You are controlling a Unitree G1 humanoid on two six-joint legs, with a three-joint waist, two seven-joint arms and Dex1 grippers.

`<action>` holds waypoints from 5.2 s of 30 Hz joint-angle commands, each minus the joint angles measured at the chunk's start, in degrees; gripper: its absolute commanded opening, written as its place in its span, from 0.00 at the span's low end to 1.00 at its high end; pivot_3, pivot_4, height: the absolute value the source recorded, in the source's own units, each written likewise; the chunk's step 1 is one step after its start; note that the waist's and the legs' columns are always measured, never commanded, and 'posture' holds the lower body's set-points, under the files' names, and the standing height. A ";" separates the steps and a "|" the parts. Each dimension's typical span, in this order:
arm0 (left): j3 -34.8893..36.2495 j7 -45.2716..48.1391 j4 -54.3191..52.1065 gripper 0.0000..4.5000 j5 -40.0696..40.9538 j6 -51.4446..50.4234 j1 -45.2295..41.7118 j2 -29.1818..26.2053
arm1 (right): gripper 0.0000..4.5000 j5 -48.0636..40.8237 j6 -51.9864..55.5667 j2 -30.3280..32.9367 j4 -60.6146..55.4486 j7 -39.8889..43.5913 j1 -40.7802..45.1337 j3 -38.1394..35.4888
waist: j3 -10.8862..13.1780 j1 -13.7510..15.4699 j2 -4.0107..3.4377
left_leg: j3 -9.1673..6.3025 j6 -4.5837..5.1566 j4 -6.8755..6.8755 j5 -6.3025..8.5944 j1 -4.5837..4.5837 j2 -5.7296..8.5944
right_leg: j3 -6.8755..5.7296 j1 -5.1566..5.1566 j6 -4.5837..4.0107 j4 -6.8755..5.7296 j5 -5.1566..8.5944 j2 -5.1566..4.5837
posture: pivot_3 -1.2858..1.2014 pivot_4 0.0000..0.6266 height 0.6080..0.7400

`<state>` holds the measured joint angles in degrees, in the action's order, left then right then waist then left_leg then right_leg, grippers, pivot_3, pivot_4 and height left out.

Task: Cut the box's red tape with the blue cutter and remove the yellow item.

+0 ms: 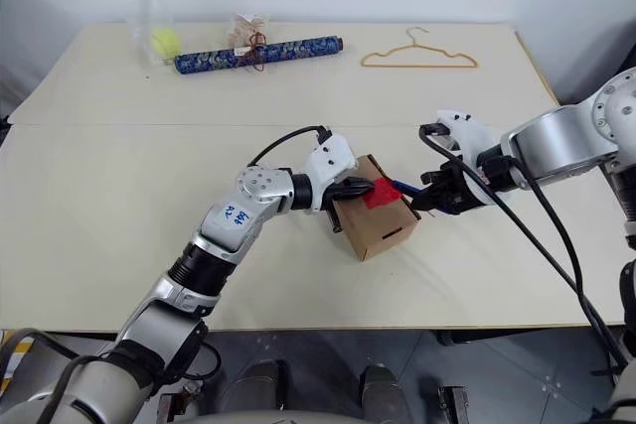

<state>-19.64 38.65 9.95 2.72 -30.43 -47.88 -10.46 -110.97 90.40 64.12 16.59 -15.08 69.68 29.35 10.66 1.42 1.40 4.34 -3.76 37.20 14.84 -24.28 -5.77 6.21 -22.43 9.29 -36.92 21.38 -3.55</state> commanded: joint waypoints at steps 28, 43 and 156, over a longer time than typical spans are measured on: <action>-4.14 1.21 2.89 0.00 -3.06 -3.27 3.39 -1.15 | 0.01 6.33 2.10 -0.48 2.54 6.75 9.62 10.95 | -0.07 -0.15 -0.02 | 0.03 0.19 0.02 0.11 0.01 -0.03 | -0.01 -0.03 -0.03 -0.03 0.02 0.01 | 0.52 0.24 1.00; -3.77 0.23 3.23 0.00 -3.00 -3.81 3.53 -0.73 | 0.01 1.07 2.10 9.53 -6.32 14.49 11.83 23.68 | -0.09 -0.08 0.01 | 0.01 0.24 0.01 0.16 0.00 -0.02 | -0.02 -0.01 -0.06 0.02 0.03 0.00 | 0.52 0.24 1.00; 13.56 -1.08 -17.11 0.00 10.66 -1.47 21.23 -11.41 | 0.01 100.92 -86.81 -23.69 6.90 57.16 -34.94 -24.06 | 0.05 -2.97 -0.30 | 0.09 -0.14 0.77 -0.04 0.18 -0.01 | 0.22 0.08 0.18 -0.61 -0.08 0.07 | 0.52 0.24 1.00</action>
<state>-5.62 40.06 -7.67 15.22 -33.63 -25.58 -22.39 -12.56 6.74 40.83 22.51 42.50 34.01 4.80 10.72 -1.54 1.09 4.42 -3.91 37.96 14.80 -24.10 -5.78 6.43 -22.36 9.46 -37.53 21.30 -3.48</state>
